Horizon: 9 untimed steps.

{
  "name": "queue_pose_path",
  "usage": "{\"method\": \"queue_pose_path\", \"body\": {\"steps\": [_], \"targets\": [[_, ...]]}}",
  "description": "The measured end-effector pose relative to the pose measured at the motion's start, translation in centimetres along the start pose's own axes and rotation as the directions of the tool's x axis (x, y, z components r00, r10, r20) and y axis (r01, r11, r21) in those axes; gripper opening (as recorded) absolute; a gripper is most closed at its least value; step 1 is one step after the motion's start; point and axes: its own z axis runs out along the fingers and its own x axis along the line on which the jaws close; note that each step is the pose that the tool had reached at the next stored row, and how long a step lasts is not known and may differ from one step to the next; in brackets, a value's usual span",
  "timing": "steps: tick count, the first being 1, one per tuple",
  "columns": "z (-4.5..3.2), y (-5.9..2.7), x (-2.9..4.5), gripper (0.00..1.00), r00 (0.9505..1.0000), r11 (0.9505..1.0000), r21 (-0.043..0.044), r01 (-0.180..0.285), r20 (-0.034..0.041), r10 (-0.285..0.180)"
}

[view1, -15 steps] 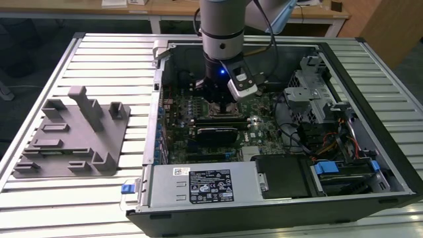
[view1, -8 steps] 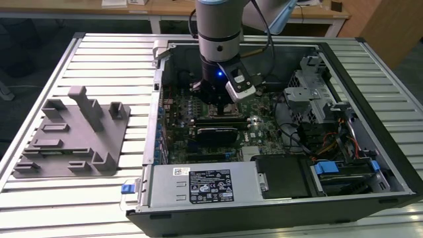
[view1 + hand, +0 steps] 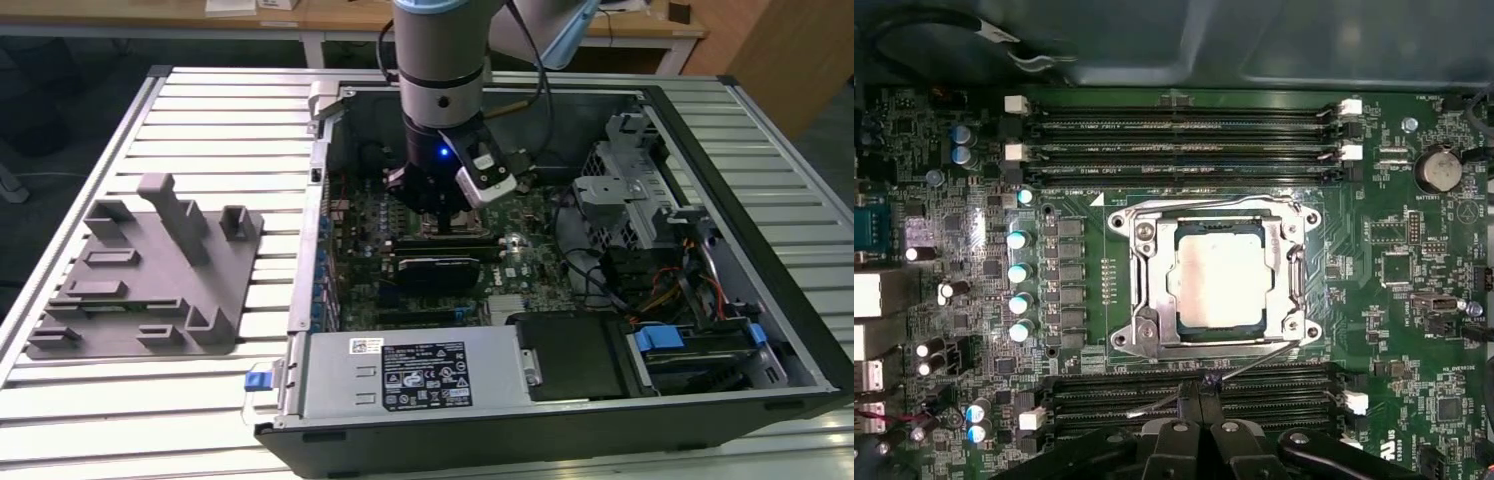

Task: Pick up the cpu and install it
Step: 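Install the second cpu locking lever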

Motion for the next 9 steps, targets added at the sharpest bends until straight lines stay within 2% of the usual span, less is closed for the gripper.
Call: {"method": "queue_pose_path", "body": {"steps": [9], "targets": [[0.08, -0.01, 0.11, 0.11, 1.0000, 1.0000, -0.0021, 0.001, 0.0000, -0.001]]}}
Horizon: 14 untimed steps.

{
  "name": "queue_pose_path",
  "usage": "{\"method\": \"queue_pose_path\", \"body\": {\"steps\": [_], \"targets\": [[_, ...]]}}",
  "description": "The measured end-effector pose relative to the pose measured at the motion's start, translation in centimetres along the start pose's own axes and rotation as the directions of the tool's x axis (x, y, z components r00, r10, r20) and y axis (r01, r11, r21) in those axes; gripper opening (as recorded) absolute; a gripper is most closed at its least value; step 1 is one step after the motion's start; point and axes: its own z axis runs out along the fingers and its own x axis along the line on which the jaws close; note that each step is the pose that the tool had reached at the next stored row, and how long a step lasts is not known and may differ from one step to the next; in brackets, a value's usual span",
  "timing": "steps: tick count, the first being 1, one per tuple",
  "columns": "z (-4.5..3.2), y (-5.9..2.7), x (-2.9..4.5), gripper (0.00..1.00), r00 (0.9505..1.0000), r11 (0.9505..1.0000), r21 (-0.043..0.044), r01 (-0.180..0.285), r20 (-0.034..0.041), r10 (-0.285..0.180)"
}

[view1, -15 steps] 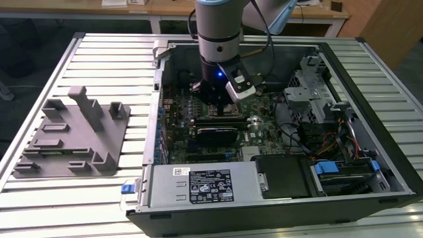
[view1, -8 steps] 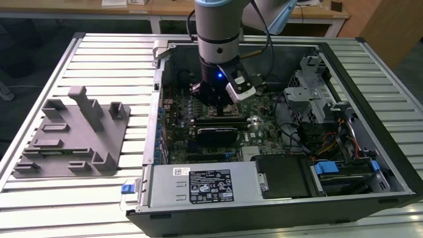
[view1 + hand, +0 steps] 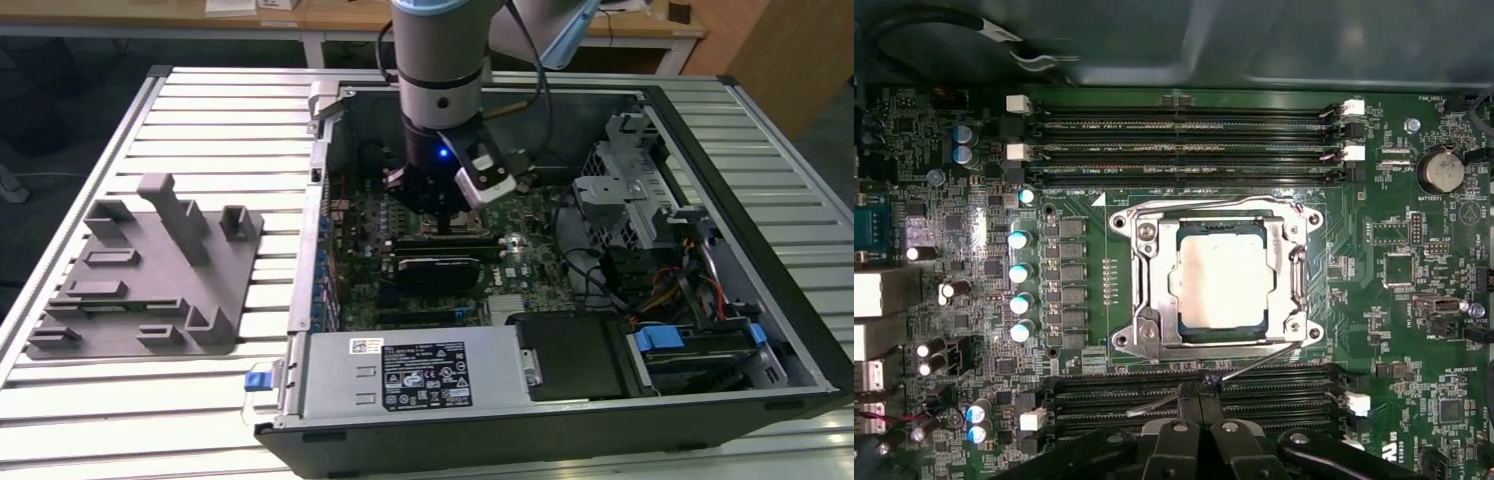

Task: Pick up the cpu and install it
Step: 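Install the second cpu locking lever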

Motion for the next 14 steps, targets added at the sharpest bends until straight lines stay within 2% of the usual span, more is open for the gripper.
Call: {"method": "queue_pose_path", "body": {"steps": [7, 11, 14], "targets": [[0.20, -0.16, 0.48, 0.11, 1.0000, 1.0000, -0.0057, 0.000, -0.0003, 0.000], [0.42, -0.41, 0.70, 0.11, 1.0000, 0.9998, -0.0216, -0.002, -0.0008, 0.002], [0.60, -0.70, 0.90, 0.11, 1.0000, 0.9993, -0.0381, -0.003, -0.0013, 0.003]]}}
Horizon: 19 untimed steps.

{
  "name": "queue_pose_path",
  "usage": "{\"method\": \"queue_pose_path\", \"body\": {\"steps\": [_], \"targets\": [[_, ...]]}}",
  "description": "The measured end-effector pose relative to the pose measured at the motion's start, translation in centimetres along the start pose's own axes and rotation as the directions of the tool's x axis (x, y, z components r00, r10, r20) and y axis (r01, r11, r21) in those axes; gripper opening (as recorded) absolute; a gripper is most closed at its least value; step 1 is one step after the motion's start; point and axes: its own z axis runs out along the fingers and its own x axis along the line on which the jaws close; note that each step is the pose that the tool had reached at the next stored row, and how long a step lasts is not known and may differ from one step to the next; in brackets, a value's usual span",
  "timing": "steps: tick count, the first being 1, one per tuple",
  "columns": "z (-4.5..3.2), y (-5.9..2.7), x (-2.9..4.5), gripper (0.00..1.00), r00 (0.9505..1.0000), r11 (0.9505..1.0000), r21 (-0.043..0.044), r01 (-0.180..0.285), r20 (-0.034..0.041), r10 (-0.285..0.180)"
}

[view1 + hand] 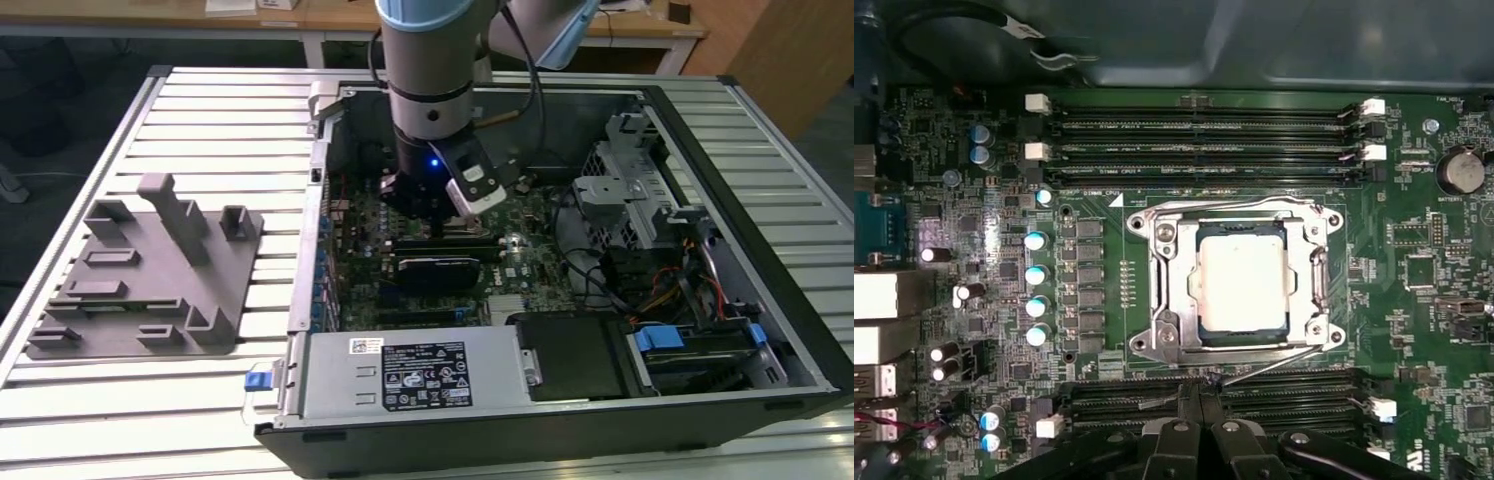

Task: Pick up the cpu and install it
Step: 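Install the second cpu locking lever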

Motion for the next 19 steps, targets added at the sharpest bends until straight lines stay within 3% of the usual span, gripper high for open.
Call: {"method": "queue_pose_path", "body": {"steps": [10, 15, 19], "targets": [[0.48, -1.15, 0.83, 0.11, 1.0000, 0.9978, -0.0654, -0.006, -0.0026, 0.006], [0.66, -1.66, 1.13, 0.11, 0.9999, 0.9935, -0.1131, -0.010, -0.0046, 0.010], [0.94, -1.90, 1.27, 0.11, 0.9999, 0.9900, -0.1402, -0.013, -0.0059, 0.012]]}}
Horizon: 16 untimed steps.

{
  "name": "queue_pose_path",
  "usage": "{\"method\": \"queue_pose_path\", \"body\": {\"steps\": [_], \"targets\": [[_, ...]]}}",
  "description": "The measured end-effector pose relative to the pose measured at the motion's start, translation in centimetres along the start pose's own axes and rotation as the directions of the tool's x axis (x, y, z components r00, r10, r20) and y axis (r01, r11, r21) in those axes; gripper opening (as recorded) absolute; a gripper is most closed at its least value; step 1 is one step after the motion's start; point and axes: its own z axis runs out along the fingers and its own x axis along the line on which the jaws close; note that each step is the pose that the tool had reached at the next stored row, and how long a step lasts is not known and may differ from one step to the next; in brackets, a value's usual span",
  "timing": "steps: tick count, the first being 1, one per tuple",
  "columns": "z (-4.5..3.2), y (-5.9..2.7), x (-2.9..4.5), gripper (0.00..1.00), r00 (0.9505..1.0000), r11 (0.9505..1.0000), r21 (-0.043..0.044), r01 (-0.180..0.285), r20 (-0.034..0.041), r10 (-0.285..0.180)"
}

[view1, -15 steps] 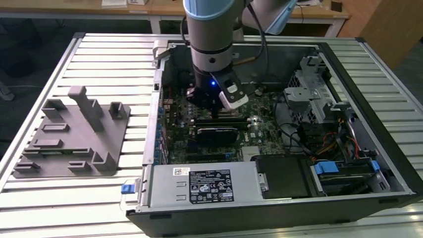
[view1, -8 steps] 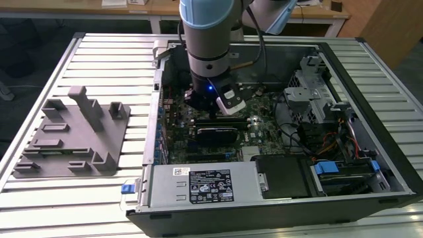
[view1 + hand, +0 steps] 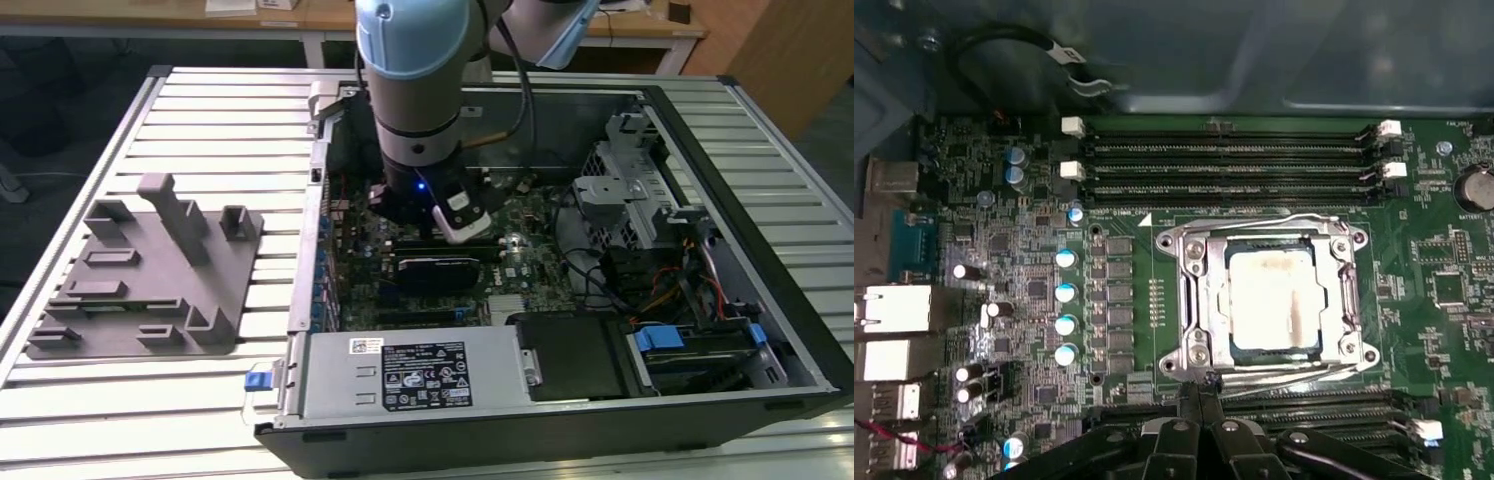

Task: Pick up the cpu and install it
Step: 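Install the second cpu locking lever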

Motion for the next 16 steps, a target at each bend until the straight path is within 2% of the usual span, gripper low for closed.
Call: {"method": "queue_pose_path", "body": {"steps": [5, 9, 14, 16], "targets": [[0.42, -0.09, 0.20, 0.11, 1.0000, 0.9997, -0.0259, -0.002, -0.0010, 0.002], [0.73, -0.16, 0.52, 0.11, 1.0000, 0.9992, -0.0394, -0.003, -0.0015, 0.003], [1.02, -0.23, 1.00, 0.11, 1.0000, 0.9978, -0.0658, -0.006, -0.0025, 0.006], [1.12, -0.25, 1.09, 0.11, 1.0000, 0.9973, -0.0736, -0.006, -0.0029, 0.006]]}}
